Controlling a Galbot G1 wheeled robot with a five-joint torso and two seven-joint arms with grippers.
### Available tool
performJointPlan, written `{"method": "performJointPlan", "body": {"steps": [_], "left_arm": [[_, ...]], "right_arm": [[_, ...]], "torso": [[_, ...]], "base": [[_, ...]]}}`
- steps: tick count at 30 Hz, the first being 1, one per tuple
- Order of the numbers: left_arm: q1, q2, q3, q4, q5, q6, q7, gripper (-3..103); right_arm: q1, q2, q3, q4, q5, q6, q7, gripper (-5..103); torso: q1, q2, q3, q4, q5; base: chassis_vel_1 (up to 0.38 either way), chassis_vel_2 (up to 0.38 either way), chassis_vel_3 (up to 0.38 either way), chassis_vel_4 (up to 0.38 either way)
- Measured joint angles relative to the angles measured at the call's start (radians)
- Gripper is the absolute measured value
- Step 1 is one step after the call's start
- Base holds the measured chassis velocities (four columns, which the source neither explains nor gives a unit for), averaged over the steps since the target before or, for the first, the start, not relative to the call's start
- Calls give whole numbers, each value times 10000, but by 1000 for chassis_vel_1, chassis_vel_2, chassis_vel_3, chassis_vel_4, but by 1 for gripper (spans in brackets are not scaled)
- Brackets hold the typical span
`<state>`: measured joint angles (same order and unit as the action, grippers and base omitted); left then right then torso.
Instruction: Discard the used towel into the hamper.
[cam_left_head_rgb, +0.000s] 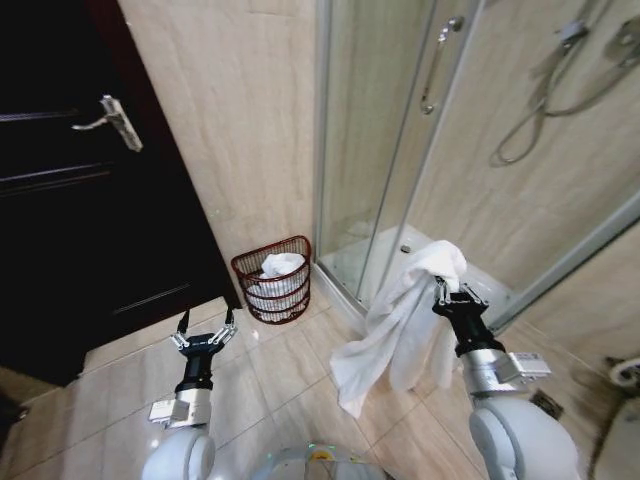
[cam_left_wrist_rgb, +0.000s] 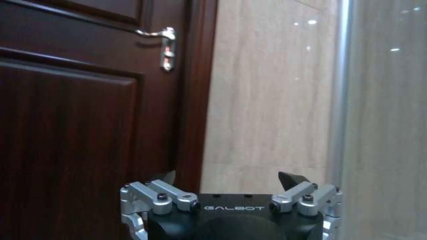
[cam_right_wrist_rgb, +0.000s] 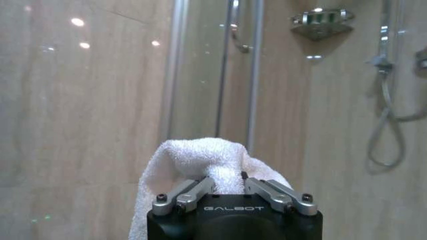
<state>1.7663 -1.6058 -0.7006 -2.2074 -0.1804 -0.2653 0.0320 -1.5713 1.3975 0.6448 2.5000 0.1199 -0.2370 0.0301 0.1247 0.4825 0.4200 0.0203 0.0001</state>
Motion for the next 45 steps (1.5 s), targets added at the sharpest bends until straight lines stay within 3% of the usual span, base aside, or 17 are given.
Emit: {"method": "performJointPlan", "body": {"steps": [14,45], "left_arm": [[21,16,-28,-347,39,194,-31,100],[13,54,112,-581,264,541,-488,100]], "right_arm": [[14,-27,-74,0,-65,29,75,7],[162,27,-67,-1,-82,128,-46,7]], "torso": [[200,516,313,3,-3],[684,1706,1016,3,-1]], "base": [[96,104,101,110],[3,4,2,2]]}}
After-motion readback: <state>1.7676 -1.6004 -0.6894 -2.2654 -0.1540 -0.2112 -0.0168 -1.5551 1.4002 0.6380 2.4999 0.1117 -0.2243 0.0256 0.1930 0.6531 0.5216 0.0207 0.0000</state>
